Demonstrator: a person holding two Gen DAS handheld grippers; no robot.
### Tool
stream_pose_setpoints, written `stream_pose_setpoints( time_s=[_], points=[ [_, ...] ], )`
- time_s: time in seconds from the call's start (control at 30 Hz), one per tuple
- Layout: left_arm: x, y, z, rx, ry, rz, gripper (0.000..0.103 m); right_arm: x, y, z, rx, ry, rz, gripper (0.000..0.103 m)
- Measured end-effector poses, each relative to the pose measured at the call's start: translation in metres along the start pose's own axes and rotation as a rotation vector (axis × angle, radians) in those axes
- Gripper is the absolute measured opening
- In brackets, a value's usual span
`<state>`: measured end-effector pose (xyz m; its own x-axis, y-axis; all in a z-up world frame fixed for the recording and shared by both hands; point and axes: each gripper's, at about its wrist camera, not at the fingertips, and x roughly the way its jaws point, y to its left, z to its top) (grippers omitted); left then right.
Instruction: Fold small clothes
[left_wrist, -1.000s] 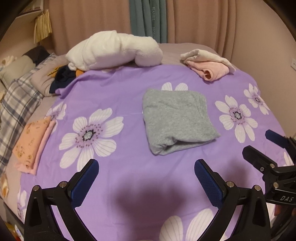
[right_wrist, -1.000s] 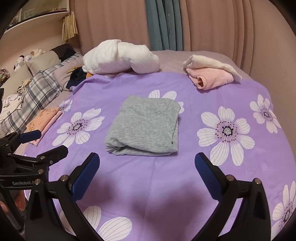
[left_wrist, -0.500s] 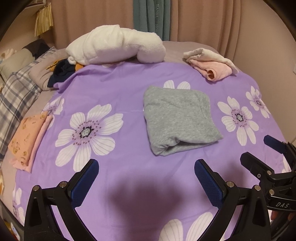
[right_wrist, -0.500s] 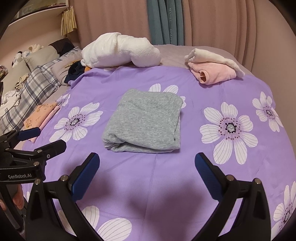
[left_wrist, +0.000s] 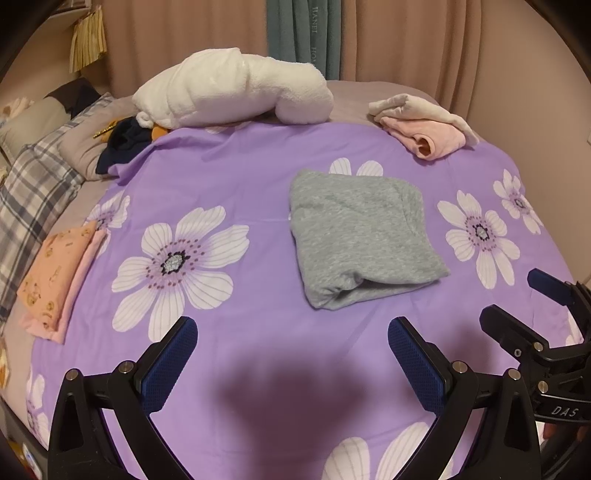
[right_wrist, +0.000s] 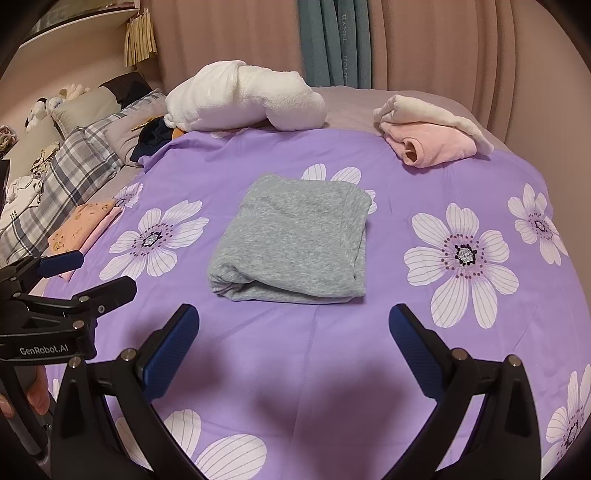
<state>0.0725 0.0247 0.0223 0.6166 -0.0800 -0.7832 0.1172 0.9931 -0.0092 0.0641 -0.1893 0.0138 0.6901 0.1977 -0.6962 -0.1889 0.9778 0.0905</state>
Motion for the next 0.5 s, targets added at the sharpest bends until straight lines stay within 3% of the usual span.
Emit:
stream_pose_setpoints(
  time_s=[0.5],
  points=[
    [-0.0013, -0.0017, -0.0005, 0.002, -0.006, 0.001, 0.102, -0.0007, -0.0024, -0.0025, 0.010, -0.003, 0.001, 0.103]
  ],
)
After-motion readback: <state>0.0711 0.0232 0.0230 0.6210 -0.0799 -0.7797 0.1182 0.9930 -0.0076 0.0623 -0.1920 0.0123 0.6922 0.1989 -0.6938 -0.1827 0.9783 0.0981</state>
